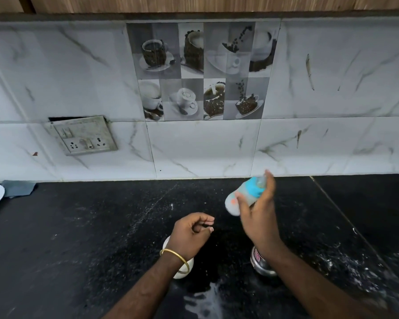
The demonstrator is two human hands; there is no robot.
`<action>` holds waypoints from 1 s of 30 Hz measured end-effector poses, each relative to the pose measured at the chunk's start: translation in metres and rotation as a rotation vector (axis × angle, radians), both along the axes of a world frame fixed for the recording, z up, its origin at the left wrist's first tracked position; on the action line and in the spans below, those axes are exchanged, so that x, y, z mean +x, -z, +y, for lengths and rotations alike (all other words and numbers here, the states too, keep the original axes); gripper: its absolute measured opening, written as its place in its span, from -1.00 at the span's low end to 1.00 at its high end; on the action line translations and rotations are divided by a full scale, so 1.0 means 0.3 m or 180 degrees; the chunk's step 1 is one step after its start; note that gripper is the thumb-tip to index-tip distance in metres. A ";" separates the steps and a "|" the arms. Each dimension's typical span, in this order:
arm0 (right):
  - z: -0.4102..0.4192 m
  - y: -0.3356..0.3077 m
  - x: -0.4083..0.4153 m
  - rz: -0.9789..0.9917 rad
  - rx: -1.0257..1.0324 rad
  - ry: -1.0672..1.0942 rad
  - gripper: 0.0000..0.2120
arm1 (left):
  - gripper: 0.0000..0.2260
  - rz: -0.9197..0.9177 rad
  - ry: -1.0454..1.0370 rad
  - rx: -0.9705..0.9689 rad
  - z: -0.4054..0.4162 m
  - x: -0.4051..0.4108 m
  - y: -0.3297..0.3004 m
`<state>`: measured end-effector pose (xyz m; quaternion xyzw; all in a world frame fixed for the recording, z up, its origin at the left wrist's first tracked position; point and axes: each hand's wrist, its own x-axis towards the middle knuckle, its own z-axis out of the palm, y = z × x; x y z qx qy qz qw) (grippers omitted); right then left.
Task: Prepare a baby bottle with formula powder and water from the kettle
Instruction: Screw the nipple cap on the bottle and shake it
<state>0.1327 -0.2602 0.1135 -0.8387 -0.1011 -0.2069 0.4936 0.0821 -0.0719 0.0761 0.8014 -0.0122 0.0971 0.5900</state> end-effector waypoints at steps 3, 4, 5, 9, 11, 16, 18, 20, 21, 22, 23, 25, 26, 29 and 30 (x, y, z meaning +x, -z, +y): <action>-0.004 0.066 -0.043 0.0942 -0.1511 -0.0891 -0.17 | -0.63 -0.0058 0.0041 0.0194 -0.009 -0.002 0.004; -0.008 0.071 -0.042 0.0924 -0.1480 -0.0948 -0.18 | -0.62 -0.0083 0.0051 0.0233 -0.008 0.000 0.003; -0.012 0.064 -0.036 0.0846 -0.1159 -0.0844 -0.19 | -0.62 -0.0101 0.0051 0.0276 -0.005 0.004 0.002; -0.005 0.047 -0.018 0.0201 -0.0093 -0.0252 -0.17 | -0.76 -0.0214 0.0135 0.0550 0.000 0.018 0.003; -0.015 0.074 -0.031 0.0592 -0.0986 -0.0674 -0.17 | -0.81 -0.0265 0.0205 0.0742 -0.005 0.017 0.002; 0.022 0.031 -0.023 0.0115 -0.0207 -0.0256 -0.20 | -0.85 -0.0383 0.0268 0.1112 -0.018 0.027 0.001; 0.042 0.045 -0.015 0.0243 -0.0557 -0.0324 -0.19 | -0.86 -0.0374 0.0290 0.1158 -0.021 0.035 0.008; 0.035 0.079 -0.020 0.0937 -0.1512 -0.0801 -0.17 | -0.88 -0.0299 0.0280 0.1139 -0.021 0.034 0.017; 0.029 0.080 -0.016 0.0964 -0.1574 -0.0872 -0.17 | -0.87 -0.0264 0.0263 0.1130 -0.018 0.033 0.019; 0.020 0.070 -0.008 0.0965 -0.1433 -0.0766 -0.18 | -0.86 -0.0235 0.0224 0.1118 -0.015 0.034 0.021; 0.010 0.055 -0.002 0.0773 -0.0998 -0.0569 -0.20 | -0.84 -0.0194 0.0166 0.1100 -0.012 0.035 0.019; 0.008 0.041 0.006 0.0218 -0.0427 -0.0144 -0.22 | -0.78 -0.0045 0.0036 0.1063 -0.001 0.041 0.017; 0.006 0.048 0.007 0.0160 -0.0434 -0.0128 -0.21 | -0.76 0.0032 -0.0015 0.1087 0.005 0.041 0.015; -0.012 0.103 -0.010 0.0879 -0.1429 -0.0918 -0.16 | -0.75 0.0002 -0.0100 0.1253 0.009 0.031 -0.006; -0.017 0.091 -0.010 0.0879 -0.1398 -0.0971 -0.16 | -0.72 -0.0039 -0.0131 0.1209 0.011 0.030 -0.014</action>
